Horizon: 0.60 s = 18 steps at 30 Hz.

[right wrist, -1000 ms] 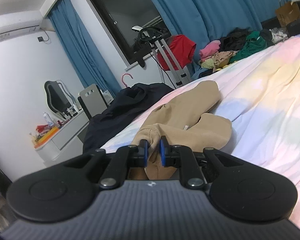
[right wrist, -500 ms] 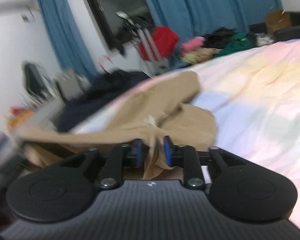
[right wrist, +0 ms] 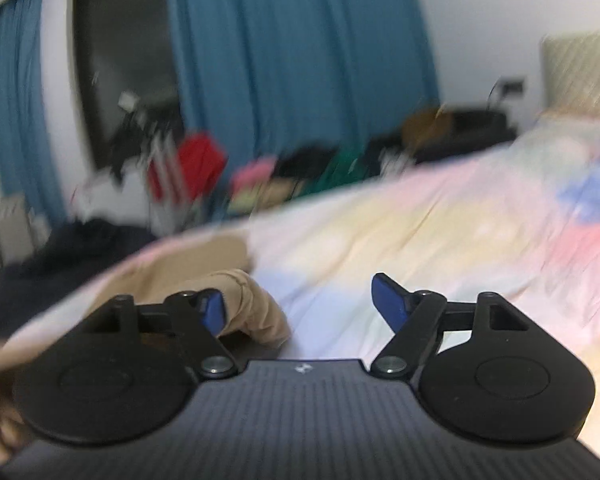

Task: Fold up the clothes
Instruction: 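Raise the t-shirt high with both grippers holding the shoulders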

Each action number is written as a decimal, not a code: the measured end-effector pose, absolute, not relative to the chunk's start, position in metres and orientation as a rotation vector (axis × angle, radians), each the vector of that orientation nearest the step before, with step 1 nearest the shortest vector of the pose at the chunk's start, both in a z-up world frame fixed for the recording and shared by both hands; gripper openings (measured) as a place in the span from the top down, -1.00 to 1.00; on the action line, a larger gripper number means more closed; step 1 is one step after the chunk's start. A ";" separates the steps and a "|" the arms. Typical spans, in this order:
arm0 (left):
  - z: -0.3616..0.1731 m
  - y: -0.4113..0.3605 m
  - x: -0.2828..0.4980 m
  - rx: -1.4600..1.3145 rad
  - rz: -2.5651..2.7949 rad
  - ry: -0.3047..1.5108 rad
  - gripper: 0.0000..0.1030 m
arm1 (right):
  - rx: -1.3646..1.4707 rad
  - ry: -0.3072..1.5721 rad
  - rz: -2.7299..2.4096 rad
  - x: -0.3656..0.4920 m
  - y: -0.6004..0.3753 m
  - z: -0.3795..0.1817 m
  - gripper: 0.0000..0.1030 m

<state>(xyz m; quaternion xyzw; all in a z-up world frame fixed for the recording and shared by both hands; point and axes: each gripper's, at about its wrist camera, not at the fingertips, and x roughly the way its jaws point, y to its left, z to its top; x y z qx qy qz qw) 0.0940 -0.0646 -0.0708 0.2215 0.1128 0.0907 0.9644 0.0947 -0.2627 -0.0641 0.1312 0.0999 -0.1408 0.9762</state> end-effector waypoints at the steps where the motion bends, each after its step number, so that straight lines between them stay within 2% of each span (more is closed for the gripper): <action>1: -0.077 -0.065 0.098 0.461 0.168 0.272 -0.69 | 0.264 0.191 -0.275 0.094 -0.265 -0.062 -0.51; 5: -0.083 -0.059 0.105 0.439 0.211 0.290 -0.68 | 0.196 0.246 -0.264 0.099 -0.262 -0.069 -0.51; 11: -0.058 -0.038 0.096 0.305 0.296 0.190 -0.69 | 0.096 0.550 -0.142 0.137 -0.252 -0.106 -0.51; 16: -0.038 -0.025 0.086 0.240 0.330 0.111 -0.70 | 0.030 0.668 -0.074 0.140 -0.231 -0.127 -0.50; 18: -0.030 -0.020 0.082 0.214 0.343 0.079 -0.73 | 0.063 0.628 -0.120 0.133 -0.237 -0.122 -0.50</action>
